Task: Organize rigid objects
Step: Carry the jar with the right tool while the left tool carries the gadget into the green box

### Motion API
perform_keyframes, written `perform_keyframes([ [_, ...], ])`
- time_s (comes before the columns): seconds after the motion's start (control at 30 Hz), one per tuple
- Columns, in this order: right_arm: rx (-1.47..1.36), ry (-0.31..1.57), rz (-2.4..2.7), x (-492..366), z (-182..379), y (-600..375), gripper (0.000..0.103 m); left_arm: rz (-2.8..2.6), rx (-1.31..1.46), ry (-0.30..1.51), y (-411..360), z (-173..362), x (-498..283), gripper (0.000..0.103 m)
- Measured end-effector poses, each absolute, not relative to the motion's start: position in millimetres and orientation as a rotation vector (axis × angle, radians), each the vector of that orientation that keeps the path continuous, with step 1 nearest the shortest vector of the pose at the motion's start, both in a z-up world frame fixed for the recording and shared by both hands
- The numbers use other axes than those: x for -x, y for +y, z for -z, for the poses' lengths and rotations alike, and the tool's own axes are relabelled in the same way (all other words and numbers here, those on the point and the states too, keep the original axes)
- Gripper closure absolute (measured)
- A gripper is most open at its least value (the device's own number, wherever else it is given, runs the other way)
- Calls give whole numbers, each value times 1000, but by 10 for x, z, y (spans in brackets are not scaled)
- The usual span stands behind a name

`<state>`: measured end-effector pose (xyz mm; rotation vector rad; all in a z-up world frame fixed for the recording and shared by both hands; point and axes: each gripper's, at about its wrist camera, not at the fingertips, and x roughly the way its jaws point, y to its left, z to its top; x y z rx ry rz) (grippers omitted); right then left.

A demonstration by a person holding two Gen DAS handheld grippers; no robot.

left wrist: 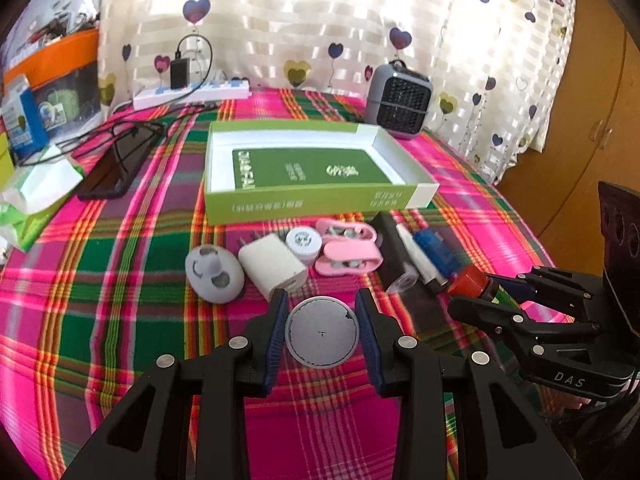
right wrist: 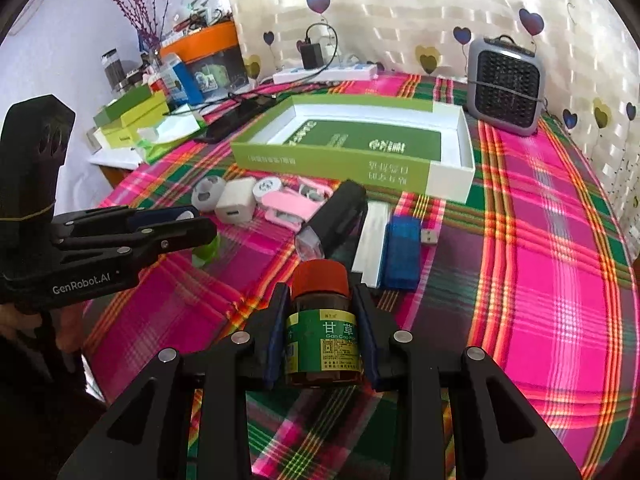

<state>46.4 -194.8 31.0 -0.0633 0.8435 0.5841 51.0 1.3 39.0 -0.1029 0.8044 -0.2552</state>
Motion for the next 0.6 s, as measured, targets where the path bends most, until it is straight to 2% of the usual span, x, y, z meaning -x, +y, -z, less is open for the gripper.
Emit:
perform_keyframes([
  [0.6,58,764,-481,-1066,-763,-1931,70,261,89,743,82,-776,-1152,70],
])
